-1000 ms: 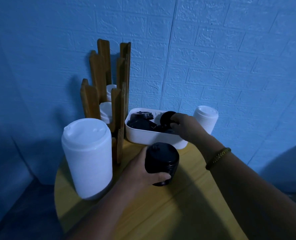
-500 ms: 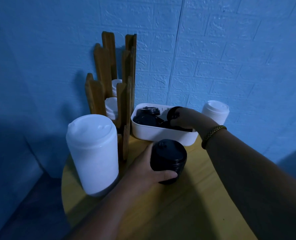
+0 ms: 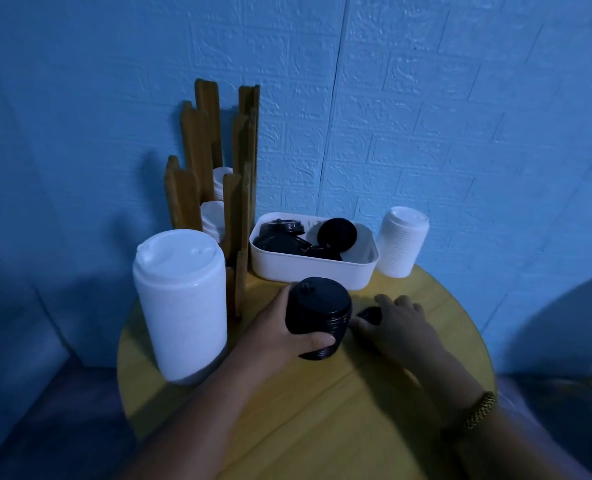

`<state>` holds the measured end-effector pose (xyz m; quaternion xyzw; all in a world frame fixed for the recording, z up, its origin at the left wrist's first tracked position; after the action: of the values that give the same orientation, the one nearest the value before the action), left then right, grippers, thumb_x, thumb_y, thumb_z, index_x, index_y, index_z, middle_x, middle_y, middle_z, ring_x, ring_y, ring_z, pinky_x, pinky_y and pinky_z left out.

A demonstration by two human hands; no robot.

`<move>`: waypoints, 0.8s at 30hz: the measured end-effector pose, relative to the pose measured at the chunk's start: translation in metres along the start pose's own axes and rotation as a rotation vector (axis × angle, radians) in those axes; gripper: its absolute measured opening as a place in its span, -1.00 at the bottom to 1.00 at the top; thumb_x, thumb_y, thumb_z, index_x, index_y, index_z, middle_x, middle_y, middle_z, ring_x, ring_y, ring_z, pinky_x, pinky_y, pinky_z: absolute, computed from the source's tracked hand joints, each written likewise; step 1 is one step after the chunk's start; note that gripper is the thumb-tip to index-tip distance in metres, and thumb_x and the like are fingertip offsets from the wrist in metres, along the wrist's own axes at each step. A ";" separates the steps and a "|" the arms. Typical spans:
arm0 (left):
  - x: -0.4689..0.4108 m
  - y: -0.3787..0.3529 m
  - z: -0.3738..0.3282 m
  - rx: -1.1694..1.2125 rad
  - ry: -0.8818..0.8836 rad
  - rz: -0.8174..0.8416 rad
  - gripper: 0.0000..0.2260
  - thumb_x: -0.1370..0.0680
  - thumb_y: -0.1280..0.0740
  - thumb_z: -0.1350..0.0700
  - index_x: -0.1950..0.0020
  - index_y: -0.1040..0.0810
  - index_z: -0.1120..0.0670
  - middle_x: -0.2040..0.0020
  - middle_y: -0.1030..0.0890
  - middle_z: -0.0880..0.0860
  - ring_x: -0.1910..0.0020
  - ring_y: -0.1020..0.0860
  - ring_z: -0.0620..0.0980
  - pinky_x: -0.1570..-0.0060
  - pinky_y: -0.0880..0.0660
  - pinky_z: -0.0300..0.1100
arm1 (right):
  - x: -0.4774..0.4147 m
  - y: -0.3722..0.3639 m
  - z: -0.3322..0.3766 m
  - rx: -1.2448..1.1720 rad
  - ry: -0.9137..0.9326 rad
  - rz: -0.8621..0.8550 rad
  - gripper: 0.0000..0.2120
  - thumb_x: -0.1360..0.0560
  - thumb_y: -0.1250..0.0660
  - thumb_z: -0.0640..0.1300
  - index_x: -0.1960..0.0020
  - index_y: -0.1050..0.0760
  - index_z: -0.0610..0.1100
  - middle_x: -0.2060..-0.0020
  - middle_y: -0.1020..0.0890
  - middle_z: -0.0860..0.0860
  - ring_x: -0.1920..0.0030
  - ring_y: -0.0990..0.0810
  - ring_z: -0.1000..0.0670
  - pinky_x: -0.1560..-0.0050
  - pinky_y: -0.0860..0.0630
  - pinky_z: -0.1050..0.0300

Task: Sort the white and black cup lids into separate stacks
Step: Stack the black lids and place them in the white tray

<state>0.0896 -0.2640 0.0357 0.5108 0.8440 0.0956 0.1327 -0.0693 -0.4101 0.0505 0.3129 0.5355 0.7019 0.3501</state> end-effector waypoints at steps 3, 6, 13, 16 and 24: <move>-0.001 0.000 0.000 -0.002 -0.003 0.003 -0.21 -0.25 -0.64 -0.24 -0.40 -0.37 -0.33 -0.30 -0.56 -0.31 -0.31 -0.50 -0.29 -0.36 -0.48 -0.03 | 0.002 0.004 -0.011 -0.114 0.088 0.168 -0.07 -0.41 -0.37 0.38 -0.60 -0.04 0.06 -0.56 -0.14 -0.03 -0.54 -0.10 -0.16 -0.43 -0.28 -0.14; -0.001 -0.001 -0.001 -0.003 -0.008 0.014 -0.22 -0.24 -0.64 -0.24 -0.39 -0.37 -0.34 -0.26 -0.56 -0.37 -0.27 -0.50 -0.36 -0.27 -0.47 -0.20 | 0.005 0.000 -0.012 -0.163 0.196 0.284 -0.09 -0.42 -0.49 0.17 -0.59 -0.03 0.10 -0.56 -0.17 0.05 -0.52 -0.21 -0.06 -0.45 -0.33 -0.06; 0.000 -0.002 0.000 0.002 -0.003 0.012 -0.18 -0.21 -0.61 -0.30 -0.41 -0.37 -0.33 -0.26 -0.56 -0.38 -0.24 -0.48 -0.42 -0.18 -0.44 -0.30 | 0.004 -0.008 -0.011 -0.152 0.251 0.168 0.03 -0.31 -0.40 0.45 -0.59 -0.03 0.07 -0.55 -0.17 0.04 -0.52 -0.17 -0.06 -0.49 -0.26 -0.16; 0.000 -0.003 -0.001 -0.005 -0.001 0.013 -0.16 -0.19 -0.61 -0.31 -0.41 -0.36 -0.32 -0.26 -0.56 -0.36 -0.24 -0.48 -0.42 -0.18 -0.43 -0.32 | 0.009 0.007 -0.009 -0.268 0.284 0.098 -0.20 -0.44 -0.47 0.13 -0.56 -0.16 0.04 -0.47 -0.31 0.05 -0.39 -0.35 0.01 -0.35 -0.41 0.08; 0.002 -0.004 -0.001 -0.016 0.016 0.021 -0.27 -0.27 -0.63 -0.17 -0.33 -0.34 -0.41 -0.26 -0.54 -0.32 -0.25 -0.47 -0.40 -0.13 -0.50 -0.34 | 0.034 0.057 0.081 -0.463 0.672 0.060 -0.34 -0.44 -0.51 -0.07 -0.46 -0.32 0.09 -0.34 -0.39 0.20 -0.32 -0.35 0.27 -0.27 -0.35 0.36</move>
<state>0.0853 -0.2644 0.0353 0.5176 0.8390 0.1077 0.1289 -0.0314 -0.3489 0.1263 -0.0055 0.4385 0.8771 0.1960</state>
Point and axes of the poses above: each hand's wrist, its own x-axis away from the middle knuckle, its own y-axis out of the back of the hand, z = x × y, the point moved 9 cm from there along -x, towards the middle knuckle
